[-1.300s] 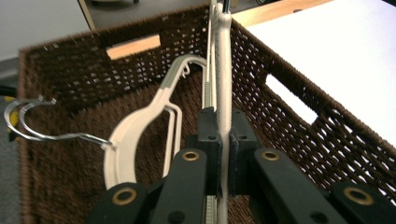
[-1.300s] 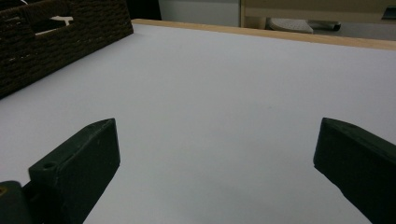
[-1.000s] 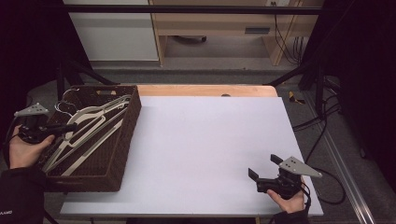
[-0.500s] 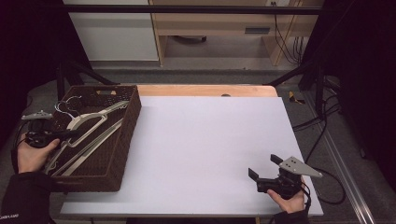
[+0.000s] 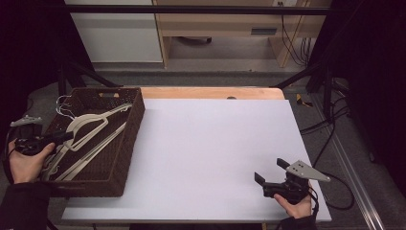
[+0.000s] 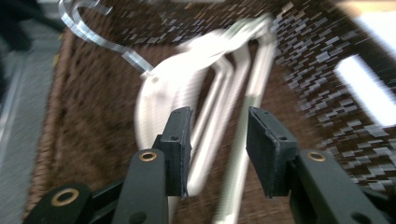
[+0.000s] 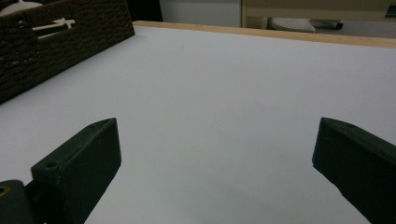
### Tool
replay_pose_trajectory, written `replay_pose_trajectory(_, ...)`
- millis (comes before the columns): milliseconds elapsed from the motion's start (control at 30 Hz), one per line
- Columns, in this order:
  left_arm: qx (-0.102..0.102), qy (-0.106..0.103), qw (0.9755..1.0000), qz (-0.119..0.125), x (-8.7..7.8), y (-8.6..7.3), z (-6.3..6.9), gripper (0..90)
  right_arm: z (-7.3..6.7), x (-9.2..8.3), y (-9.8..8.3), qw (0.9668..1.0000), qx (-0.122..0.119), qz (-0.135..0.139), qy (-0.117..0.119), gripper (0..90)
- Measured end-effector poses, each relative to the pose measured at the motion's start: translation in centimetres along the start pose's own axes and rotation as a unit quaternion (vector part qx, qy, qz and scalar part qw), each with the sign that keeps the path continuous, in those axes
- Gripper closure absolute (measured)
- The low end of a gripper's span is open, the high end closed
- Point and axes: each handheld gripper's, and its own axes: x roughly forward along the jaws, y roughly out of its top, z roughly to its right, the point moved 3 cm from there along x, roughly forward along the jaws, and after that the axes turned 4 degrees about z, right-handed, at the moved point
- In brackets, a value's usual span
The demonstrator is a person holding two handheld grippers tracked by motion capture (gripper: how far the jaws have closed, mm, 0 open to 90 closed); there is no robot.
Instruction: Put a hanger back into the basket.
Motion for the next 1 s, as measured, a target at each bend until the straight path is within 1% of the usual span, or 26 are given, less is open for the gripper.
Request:
replay_pose_trajectory(33,0.006,-0.004,0.9999,0.009,-0.3,0.1,0.7,58.7,0.0,0.1,0.0,1.0000,0.003,0.000,-0.002,1.7)
replay_pose_trajectory(67,0.017,-0.009,0.9997,0.012,-0.7,0.3,1.4,57.6,0.1,0.1,0.0,1.0000,0.004,-0.001,-0.002,1.7)
replay_pose_trajectory(100,0.021,-0.017,0.9994,0.022,-1.1,0.4,2.2,56.3,0.1,0.2,0.1,1.0000,0.003,0.001,-0.002,1.7)
replay_pose_trajectory(133,0.031,-0.025,0.9986,0.034,-1.5,0.6,3.0,54.5,0.2,0.2,0.1,1.0000,0.003,0.001,0.001,1.7)
replay_pose_trajectory(167,0.036,-0.036,0.9975,0.050,-1.9,0.7,3.9,51.9,0.2,0.2,0.1,1.0000,0.005,0.002,0.000,1.7)
replay_pose_trajectory(233,0.040,-0.063,0.9940,0.081,-2.6,0.9,5.7,45.0,0.2,0.2,0.2,1.0000,0.004,0.002,0.001,1.7)
replay_pose_trajectory(267,0.038,-0.071,0.9919,0.098,-2.8,1.0,6.6,40.3,0.2,0.1,0.2,1.0000,0.004,0.003,0.001,1.7)
replay_pose_trajectory(300,0.040,-0.079,0.9901,0.108,-3.0,1.0,7.4,36.5,0.2,0.1,0.2,1.0000,0.004,0.004,0.000,1.7)
replay_pose_trajectory(367,0.040,-0.102,0.9857,0.128,-3.1,0.9,9.2,30.1,0.2,0.0,0.3,0.9999,0.006,0.008,0.002,1.7)
replay_pose_trajectory(433,0.049,-0.119,0.9815,0.141,-3.0,0.8,11.0,24.7,0.2,-0.1,0.4,0.9999,0.006,0.009,0.002,1.7)
replay_pose_trajectory(467,0.058,-0.126,0.9796,0.146,-3.0,0.7,11.9,23.7,0.2,-0.1,0.4,0.9999,0.004,0.010,0.003,1.7)
replay_pose_trajectory(500,0.058,-0.136,0.9772,0.153,-3.0,0.7,12.8,22.6,0.2,-0.1,0.5,0.9999,0.003,0.013,0.004,1.7)
replay_pose_trajectory(533,0.066,-0.144,0.9753,0.154,-2.9,0.6,13.6,21.2,0.3,-0.2,0.6,0.9999,0.003,0.015,0.004,1.7)
replay_pose_trajectory(600,0.076,-0.156,0.9727,0.154,-2.6,0.3,15.0,17.9,0.3,-0.2,0.7,0.9998,0.007,0.018,0.005,1.7)
replay_pose_trajectory(633,0.076,-0.161,0.9716,0.157,-2.4,0.2,15.7,15.0,0.3,-0.2,0.8,0.9998,0.007,0.019,0.006,1.7)
replay_pose_trajectory(667,0.073,-0.164,0.9713,0.156,-2.1,0.0,16.4,11.2,0.4,-0.2,0.8,0.9997,0.006,0.021,0.007,1.7)
replay_pose_trajectory(700,0.077,-0.166,0.9712,0.152,-1.8,-0.2,16.9,9.4,0.4,-0.2,0.9,0.9998,0.006,0.020,0.007,1.6)
replay_pose_trajectory(767,0.079,-0.167,0.9722,0.144,-1.1,-0.6,17.8,7.0,0.4,-0.3,0.9,0.9997,0.007,0.023,0.007,1.6)
replay_pose_trajectory(800,0.079,-0.170,0.9723,0.140,-0.8,-0.9,18.1,6.8,0.5,-0.3,0.9,0.9997,0.005,0.024,0.007,1.6)
replay_pose_trajectory(900,0.077,-0.179,0.9709,0.140,-0.3,-1.7,18.5,7.7,0.6,-0.5,0.9,0.9996,0.004,0.027,0.009,1.7)
replay_pose_trajectory(933,0.075,-0.181,0.9714,0.135,-0.1,-1.9,18.5,8.0,0.6,-0.5,0.9,0.9996,0.006,0.028,0.007,1.7)
replay_pose_trajectory(1000,0.083,-0.168,0.9742,0.127,0.2,-2.3,18.5,8.0,0.7,-0.6,0.9,0.9996,0.005,0.027,0.009,1.7)
